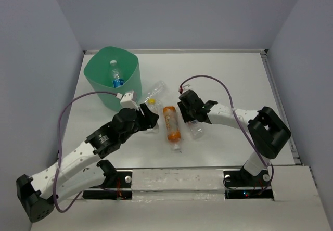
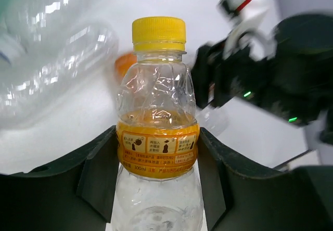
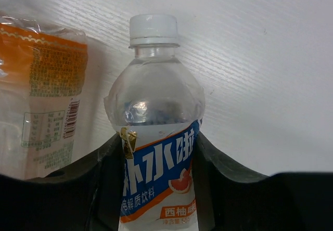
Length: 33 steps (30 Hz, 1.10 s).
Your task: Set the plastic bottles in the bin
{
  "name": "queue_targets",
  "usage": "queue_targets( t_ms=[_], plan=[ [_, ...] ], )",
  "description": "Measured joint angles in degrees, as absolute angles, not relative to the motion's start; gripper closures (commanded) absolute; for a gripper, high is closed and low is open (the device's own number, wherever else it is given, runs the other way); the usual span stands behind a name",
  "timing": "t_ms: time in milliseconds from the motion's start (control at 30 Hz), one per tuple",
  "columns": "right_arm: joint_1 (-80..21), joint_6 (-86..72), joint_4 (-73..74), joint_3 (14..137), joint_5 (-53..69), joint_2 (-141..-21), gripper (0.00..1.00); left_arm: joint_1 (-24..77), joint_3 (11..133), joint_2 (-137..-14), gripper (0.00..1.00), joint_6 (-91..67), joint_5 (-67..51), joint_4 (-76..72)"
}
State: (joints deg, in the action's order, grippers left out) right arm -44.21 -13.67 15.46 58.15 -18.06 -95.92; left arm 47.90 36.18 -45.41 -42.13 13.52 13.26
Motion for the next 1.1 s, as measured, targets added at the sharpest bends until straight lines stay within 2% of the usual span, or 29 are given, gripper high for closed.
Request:
queue_targets(
  t_ms=[167,367,467,633,733,767,800,900,1100],
  plan=[
    [-44.21,-13.72,16.78,58.13,-19.05,-93.43,0.58,47.88,47.42,-41.34,0.51,-36.95,21.23,12.21],
    [-44.16,-14.59,17.08,56.53,-19.18,-82.32,0.63,46.63,65.49,-49.76,0.50,-26.50,30.39,7.86],
    [-44.18,-14.87,17.02,55.96,-18.98,-76.36,0.63,42.11,70.54,-54.87,0.50,-21.45,33.45,5.54],
    [-44.58,-14.81,16.67,54.46,-18.37,-69.23,0.63,27.66,73.19,-63.99,0.49,-15.86,34.24,3.20],
    [-45.10,-14.76,16.36,54.26,-17.30,-65.41,0.63,22.15,72.55,-68.51,0.34,-14.31,34.37,2.98],
    [-45.10,-14.76,16.23,54.26,-16.80,-64.49,0.63,21.19,72.10,-69.08,0.27,-13.78,34.33,2.59],
    [-45.10,-14.76,16.05,54.26,-16.29,-63.46,0.63,19.68,71.22,-69.71,0.15,-13.26,34.15,2.09],
    [-45.15,-14.76,15.84,54.94,-14.87,-61.91,0.63,16.99,69.67,-70.02,0.01,-12.10,33.54,0.84],
    [-45.84,-14.85,12.67,64.27,-9.58,-66.48,0.63,15.75,68.71,-68.73,0.01,-11.66,30.98,-1.37]
  ],
)
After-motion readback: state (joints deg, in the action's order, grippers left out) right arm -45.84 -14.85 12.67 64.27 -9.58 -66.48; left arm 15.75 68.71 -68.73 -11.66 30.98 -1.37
